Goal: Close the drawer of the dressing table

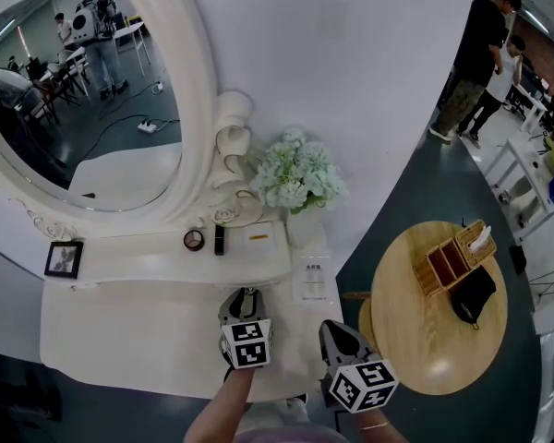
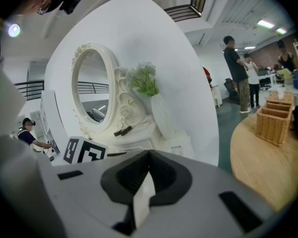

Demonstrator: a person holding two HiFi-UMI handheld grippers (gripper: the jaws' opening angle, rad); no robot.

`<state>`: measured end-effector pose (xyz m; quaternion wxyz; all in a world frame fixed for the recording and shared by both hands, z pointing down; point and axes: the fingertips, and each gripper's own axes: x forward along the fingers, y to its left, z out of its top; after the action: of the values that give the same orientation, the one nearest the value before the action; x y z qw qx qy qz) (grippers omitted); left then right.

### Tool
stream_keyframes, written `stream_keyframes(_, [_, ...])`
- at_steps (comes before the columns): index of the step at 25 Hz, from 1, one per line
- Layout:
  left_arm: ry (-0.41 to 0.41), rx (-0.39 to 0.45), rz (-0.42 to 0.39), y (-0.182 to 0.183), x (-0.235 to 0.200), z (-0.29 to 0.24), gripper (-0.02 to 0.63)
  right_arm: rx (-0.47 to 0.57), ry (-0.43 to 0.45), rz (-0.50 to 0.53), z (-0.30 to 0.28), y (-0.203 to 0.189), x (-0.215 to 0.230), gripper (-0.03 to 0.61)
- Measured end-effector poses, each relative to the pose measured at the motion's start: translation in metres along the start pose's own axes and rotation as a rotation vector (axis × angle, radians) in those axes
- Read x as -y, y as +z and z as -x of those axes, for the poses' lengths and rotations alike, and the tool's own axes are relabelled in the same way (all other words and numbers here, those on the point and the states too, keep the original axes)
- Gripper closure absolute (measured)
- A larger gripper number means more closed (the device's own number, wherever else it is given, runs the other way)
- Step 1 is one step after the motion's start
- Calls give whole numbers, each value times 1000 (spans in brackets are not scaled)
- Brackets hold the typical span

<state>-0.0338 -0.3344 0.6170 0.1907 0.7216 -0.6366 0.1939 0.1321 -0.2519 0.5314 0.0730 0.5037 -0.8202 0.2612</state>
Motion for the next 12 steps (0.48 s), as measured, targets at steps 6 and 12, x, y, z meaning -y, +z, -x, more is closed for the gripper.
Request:
stream_keyframes(6, [5,4,1,4,-2,-6,502,-3,-11,-2,-2,-1,4,577])
stream_keyframes(12, [5,3,-2,6,-3,-9,502,-7,-15,-2,-2,-1,5,577])
